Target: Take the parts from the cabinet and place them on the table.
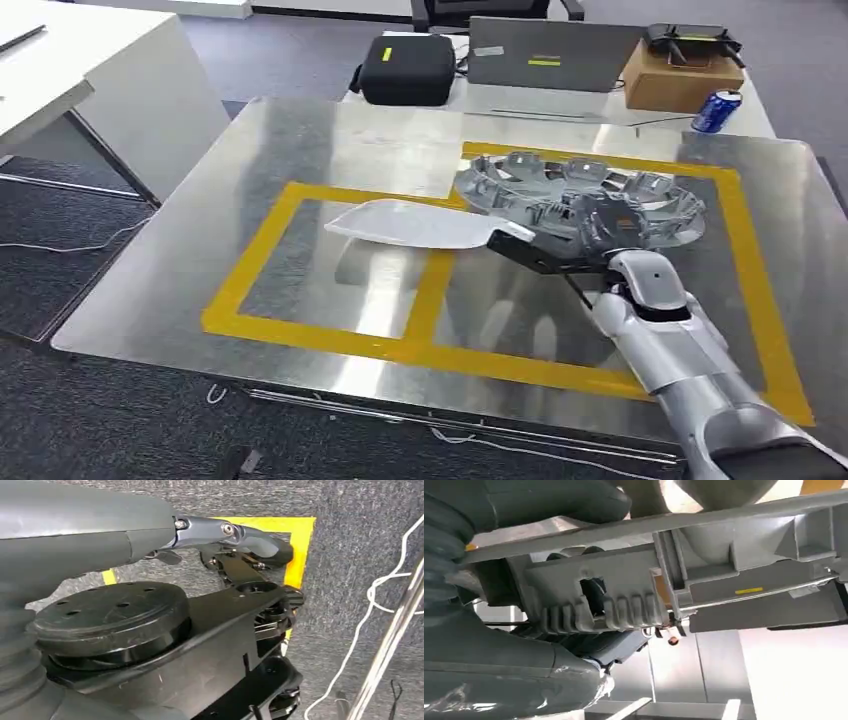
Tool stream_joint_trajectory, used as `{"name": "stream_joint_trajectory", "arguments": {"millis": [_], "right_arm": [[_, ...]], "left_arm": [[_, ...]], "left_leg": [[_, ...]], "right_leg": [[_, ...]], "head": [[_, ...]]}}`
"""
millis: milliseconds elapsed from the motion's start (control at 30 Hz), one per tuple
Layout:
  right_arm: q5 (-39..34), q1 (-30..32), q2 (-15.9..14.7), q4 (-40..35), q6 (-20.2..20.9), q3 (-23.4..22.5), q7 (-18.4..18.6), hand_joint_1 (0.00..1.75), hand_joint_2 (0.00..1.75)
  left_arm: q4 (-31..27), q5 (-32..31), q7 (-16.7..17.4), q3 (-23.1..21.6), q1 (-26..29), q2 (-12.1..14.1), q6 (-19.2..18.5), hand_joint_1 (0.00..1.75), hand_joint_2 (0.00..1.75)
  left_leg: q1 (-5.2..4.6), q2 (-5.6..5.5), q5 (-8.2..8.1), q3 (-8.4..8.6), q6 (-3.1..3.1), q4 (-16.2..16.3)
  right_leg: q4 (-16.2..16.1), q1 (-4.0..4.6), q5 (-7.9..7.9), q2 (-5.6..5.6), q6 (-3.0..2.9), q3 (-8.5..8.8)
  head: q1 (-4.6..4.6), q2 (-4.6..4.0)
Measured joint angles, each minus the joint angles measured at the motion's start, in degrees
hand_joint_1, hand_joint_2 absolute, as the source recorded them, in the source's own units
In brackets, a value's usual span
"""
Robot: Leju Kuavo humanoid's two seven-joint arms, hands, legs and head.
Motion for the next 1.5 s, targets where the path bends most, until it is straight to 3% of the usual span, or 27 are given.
{"name": "stream_joint_trajectory", "arguments": {"millis": [367, 600, 1000, 1167, 1200, 1367, 1400, 1500], "right_arm": [[-2.1, -2.3, 1.2, 3.3, 0.3, 1.2, 0.5, 1.75, 1.75], [-1.6, -3.4, 1.2, 4.2, -0.5, 1.4, 6.2, 1.75, 1.75], [-2.7, 1.1, -4.3, 1.8, -1.3, -1.9, 7.6, 1.75, 1.75], [-2.9, 1.7, -4.6, 1.4, -1.3, -2.3, 7.4, 1.75, 1.75], [-2.8, 2.9, -5.3, -0.4, -1.1, -3.6, 6.7, 0.0, 1.75], [-2.3, 3.4, -5.3, -1.4, -0.5, -4.1, 6.4, 0.0, 1.75], [-2.2, 3.5, -5.3, -1.5, -0.5, -4.2, 6.4, 0.0, 1.75], [-2.0, 3.5, -5.3, -1.5, -0.4, -4.3, 6.1, 0.0, 1.75]], "left_arm": [[0.0, 0.0, 0.5, -0.4, 0.1, 0.3, -0.5, 0.0, 1.75], [0.0, 0.4, -0.2, -0.4, 0.3, 0.7, -0.9, 0.0, 1.75], [0.0, 0.2, -0.1, -0.4, 0.9, 1.3, -0.5, 0.0, 1.75], [0.0, 0.0, -0.6, -0.4, 1.0, 1.3, -0.7, 0.0, 1.75], [0.0, -0.6, -3.5, -0.7, 1.1, 1.5, -1.3, 0.0, 1.75], [0.0, -0.6, -3.6, -0.9, 1.1, 1.6, -1.0, 0.0, 1.75], [0.0, -0.4, -3.2, -0.9, 1.1, 1.6, -1.0, 0.0, 0.0], [0.0, 0.4, -2.2, -0.9, 1.0, 1.5, -1.0, 0.0, 0.0]], "left_leg": [[0.01, 0.0, 0.02, 0.0, -0.03, 0.0], [0.01, 0.0, 0.05, 0.01, 0.0, 0.0], [-0.01, -0.03, 0.04, -0.06, 0.03, 0.0], [-0.01, -0.03, 0.04, -0.07, 0.03, 0.0], [-0.01, -0.02, 0.03, -0.08, 0.02, 0.0], [0.0, -0.02, 0.04, -0.08, 0.02, 0.0], [0.0, -0.02, 0.04, -0.08, 0.02, 0.0], [0.0, -0.02, 0.05, -0.08, 0.02, 0.0]], "right_leg": [[0.0, 0.0, 0.07, -0.01, -0.03, -0.03], [0.0, 0.01, 0.07, -0.06, -0.03, -0.05], [-0.1, 0.0, 0.1, -0.12, 0.02, -0.03], [-0.1, 0.0, 0.11, -0.12, 0.03, -0.04], [-0.1, 0.0, 0.1, -0.09, 0.02, -0.07], [-0.1, 0.0, 0.11, -0.1, 0.02, -0.08], [-0.1, 0.0, 0.11, -0.1, 0.02, -0.08], [-0.1, 0.0, 0.12, -0.1, 0.03, -0.07]], "head": [[-0.02, 0.0], [-0.02, 0.0], [0.0, 0.0], [0.0, 0.0], [-0.02, 0.0], [0.0, 0.0], [0.0, 0.0], [0.0, 0.0]]}}
